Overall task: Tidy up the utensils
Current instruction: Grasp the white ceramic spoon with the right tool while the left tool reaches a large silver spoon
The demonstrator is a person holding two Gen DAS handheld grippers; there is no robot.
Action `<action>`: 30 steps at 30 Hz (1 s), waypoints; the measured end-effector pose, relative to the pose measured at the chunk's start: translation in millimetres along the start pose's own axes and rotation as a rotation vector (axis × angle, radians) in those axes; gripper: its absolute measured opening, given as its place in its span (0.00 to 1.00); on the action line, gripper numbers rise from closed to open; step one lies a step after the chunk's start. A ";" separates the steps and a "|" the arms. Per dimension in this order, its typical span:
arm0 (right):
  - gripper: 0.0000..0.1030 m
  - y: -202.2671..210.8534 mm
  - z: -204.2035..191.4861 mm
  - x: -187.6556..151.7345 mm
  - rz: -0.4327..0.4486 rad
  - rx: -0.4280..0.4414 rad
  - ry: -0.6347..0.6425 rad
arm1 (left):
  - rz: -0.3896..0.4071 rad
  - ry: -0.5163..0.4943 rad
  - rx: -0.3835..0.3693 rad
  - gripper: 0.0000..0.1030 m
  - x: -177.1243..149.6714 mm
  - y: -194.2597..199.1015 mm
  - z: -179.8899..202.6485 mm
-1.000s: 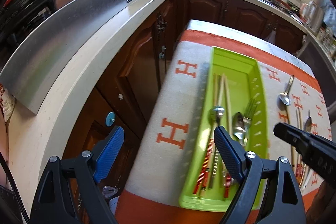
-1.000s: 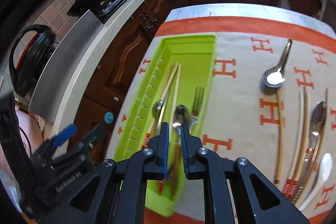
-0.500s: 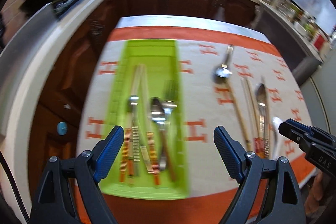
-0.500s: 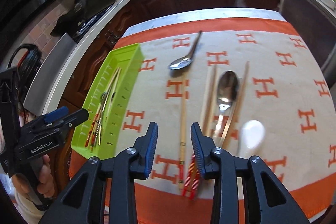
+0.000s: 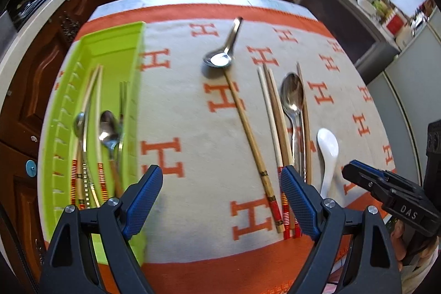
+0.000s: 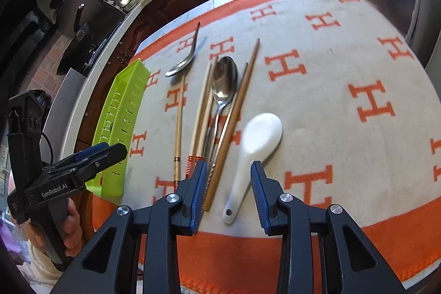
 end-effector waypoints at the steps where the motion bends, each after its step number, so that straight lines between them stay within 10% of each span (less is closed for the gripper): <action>1: 0.32 -2.4 3.3 -1.0 -0.004 0.005 -0.010 | -0.006 -0.006 0.000 0.84 -1.5 -2.3 2.9; 30: 0.09 -59.8 -12.9 5.2 0.023 -0.004 0.097 | -0.009 -0.031 0.010 0.84 36.5 -42.6 23.8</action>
Point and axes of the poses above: each gripper's, at about its wrist camera, not at the fingertips, and y roughly against the way its jaws point, z to its right, x to its top, the point moved 7 cm from there along -y, roughly the way its jaws point, and after that the axes turned 11 degrees about z, right-handed, at the moved point
